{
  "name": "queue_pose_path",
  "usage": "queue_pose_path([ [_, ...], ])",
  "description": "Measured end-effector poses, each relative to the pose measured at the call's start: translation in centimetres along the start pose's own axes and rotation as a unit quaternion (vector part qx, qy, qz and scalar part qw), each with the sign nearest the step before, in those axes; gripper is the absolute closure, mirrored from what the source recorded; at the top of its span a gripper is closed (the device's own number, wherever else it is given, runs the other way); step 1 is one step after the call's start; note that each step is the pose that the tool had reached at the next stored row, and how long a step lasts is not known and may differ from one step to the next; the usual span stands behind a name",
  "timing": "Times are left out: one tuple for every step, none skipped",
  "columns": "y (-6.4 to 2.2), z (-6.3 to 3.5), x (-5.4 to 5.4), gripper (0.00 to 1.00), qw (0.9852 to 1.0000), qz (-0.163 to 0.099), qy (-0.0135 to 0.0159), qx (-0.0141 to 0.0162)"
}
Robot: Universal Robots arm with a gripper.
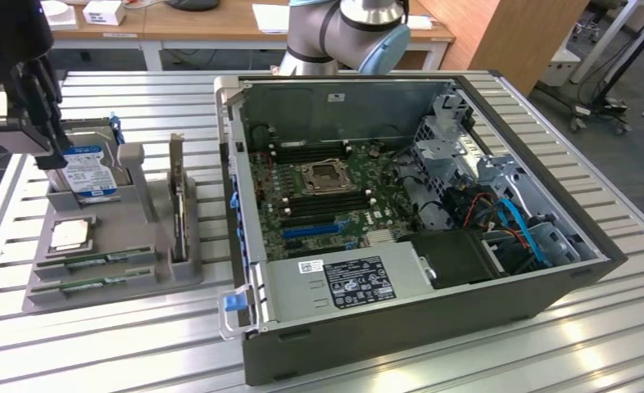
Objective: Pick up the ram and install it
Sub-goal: 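Pick up the ram and move it above insertion slot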
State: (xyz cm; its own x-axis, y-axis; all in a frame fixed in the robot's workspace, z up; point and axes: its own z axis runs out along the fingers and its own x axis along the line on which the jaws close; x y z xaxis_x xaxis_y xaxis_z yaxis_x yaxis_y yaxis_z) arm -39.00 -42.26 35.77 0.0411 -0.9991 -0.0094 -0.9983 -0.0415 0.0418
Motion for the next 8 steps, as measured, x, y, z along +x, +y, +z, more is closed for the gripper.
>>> queue_pose_path([
  [-0.01,0.17,0.0,0.64,1.0,0.0,0.0,0.0],
  [-0.01,0.35,0.0,0.64,1.0,0.0,0.0001,-0.0001],
  [-0.02,0.55,0.0,0.64,1.0,0.0,0.0001,-0.0001],
  [-0.03,0.71,0.0,0.64,1.0,0.0,0.0001,0.0],
  [-0.04,0.91,0.0,0.64,1.0,0.0,0.0002,-0.0001],
  [-0.04,1.09,0.0,0.64,1.0,0.0,0.0002,-0.0001],
  [-0.05,1.27,0.0,0.64,1.0,0.0,0.0002,0.0],
  [-0.06,1.45,0.0,0.64,1.0,0.0,0.0002,0.0],
])
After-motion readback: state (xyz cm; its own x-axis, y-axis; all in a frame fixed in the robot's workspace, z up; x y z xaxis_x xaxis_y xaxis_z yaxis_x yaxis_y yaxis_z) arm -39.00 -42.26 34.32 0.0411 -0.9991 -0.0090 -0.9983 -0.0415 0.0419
